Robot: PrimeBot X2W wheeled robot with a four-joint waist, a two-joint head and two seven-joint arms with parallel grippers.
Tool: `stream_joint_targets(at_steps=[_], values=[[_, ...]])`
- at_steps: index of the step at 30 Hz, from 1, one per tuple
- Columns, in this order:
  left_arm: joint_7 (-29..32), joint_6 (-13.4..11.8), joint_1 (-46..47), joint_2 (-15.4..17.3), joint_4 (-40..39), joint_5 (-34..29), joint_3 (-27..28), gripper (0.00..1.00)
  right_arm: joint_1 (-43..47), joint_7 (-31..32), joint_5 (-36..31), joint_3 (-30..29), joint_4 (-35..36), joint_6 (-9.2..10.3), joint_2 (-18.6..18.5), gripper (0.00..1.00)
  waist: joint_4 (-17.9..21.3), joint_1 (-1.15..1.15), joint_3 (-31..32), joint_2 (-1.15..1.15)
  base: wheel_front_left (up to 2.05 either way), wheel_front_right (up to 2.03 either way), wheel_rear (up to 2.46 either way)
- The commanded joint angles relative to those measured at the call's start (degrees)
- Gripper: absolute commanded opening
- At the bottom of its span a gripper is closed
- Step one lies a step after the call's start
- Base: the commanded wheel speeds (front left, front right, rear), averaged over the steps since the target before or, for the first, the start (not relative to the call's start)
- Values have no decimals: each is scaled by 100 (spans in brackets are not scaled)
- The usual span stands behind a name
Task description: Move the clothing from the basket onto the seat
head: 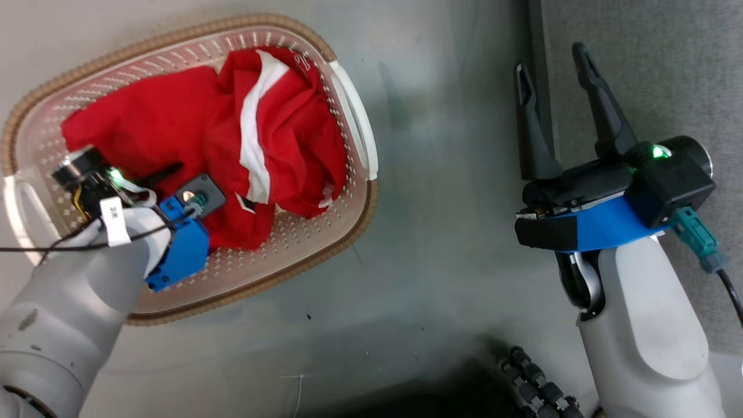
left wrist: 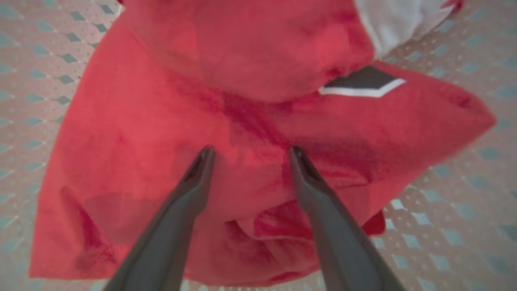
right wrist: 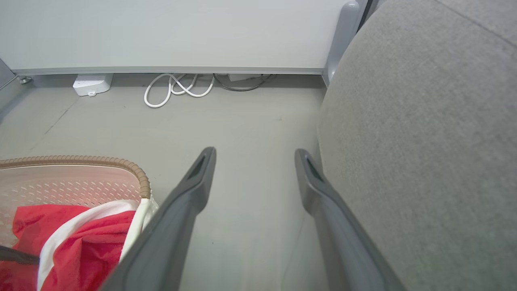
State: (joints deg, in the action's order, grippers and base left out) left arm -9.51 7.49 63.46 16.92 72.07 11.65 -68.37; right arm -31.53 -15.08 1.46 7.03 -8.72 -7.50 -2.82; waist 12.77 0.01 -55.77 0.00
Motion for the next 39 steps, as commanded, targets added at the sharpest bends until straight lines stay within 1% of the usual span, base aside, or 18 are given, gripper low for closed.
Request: stream_joint_targets(at_steps=[1,8,20,21,22,31,39], values=[[31,-5,107,43,26,37,-38,100,-95,-14,-16,0,46,2,-12,100,36,-1,-131,0,0,0,0],[232,-5,407,89,56,225,-298,100,-35,-13,-94,-79,305,2,-12,100,5,-1,-464,0,0,0,0],[525,-5,562,112,129,470,-427,100,28,-13,-91,-146,397,2,-12,100,-5,-1,-576,0,0,0,0],[542,-5,563,106,131,466,-438,38,26,-13,-89,-149,394,2,-12,100,-6,-1,-572,0,0,0,0],[556,-5,563,99,130,439,-450,0,24,-13,-86,-150,388,2,-12,100,-7,-1,-566,0,0,0,0],[584,-5,394,27,102,417,-500,0,77,-13,-88,-186,381,2,-13,100,-11,-1,-434,0,0,0,0],[414,-5,302,-120,39,499,-508,0,72,-13,-155,-244,295,2,-12,100,-151,-1,-196,0,0,0,0]])
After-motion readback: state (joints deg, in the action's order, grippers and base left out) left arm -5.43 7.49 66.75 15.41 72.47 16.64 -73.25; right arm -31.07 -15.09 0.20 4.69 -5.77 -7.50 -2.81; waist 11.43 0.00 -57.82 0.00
